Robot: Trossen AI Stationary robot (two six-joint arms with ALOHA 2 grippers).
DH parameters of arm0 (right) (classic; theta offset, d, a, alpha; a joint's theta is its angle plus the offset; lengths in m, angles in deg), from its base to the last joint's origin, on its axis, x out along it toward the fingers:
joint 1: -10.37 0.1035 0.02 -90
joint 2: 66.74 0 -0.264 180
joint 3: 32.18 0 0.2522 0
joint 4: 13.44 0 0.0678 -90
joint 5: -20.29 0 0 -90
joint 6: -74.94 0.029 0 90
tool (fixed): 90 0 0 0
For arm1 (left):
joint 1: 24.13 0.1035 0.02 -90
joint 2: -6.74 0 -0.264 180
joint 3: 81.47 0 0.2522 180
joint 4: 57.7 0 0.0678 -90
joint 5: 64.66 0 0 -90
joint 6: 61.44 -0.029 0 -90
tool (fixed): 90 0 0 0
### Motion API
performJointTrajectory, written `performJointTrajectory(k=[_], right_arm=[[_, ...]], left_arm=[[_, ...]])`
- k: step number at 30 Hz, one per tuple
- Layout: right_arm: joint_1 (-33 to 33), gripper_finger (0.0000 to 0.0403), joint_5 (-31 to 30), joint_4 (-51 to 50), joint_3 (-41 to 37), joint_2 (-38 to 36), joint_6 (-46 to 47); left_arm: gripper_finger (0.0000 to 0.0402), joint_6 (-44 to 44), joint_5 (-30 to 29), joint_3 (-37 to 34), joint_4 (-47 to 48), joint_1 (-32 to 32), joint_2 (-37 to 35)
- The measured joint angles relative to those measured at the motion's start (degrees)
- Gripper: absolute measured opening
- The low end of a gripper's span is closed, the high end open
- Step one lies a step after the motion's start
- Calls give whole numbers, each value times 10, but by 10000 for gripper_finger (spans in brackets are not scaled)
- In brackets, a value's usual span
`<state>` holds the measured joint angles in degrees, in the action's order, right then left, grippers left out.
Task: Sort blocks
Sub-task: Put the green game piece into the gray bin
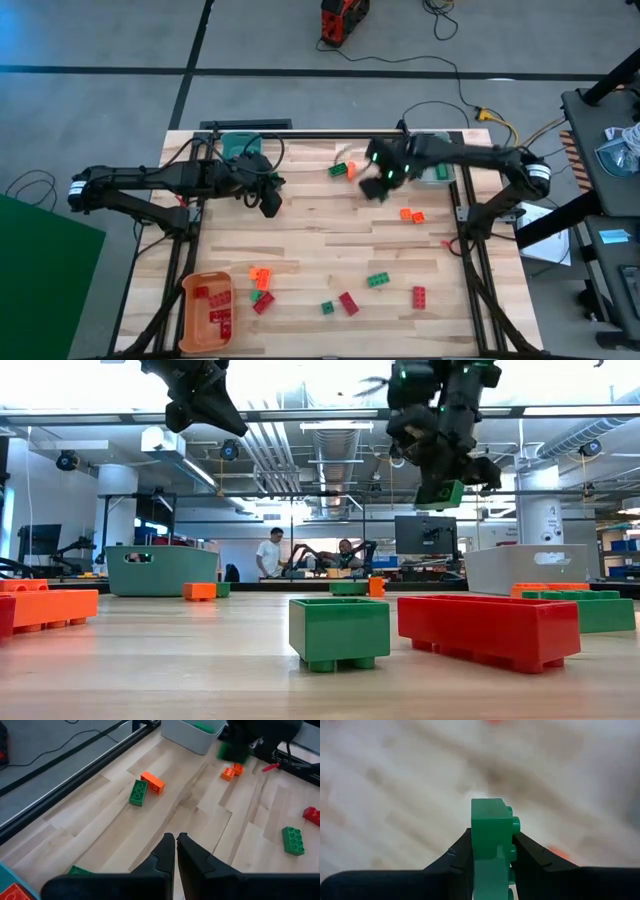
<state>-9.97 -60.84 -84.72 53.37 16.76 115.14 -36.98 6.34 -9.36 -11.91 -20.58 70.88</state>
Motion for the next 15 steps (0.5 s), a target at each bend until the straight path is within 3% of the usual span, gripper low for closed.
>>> performJointTrajectory(k=[8,15], right_arm=[[-206,84,-25,-49,32,-4,-71],[-325,84,-82,-75,32,3,-103]], left_arm=[[0,0,0,0,-4,0,0],[0,0,-1,0,-4,0,0]])
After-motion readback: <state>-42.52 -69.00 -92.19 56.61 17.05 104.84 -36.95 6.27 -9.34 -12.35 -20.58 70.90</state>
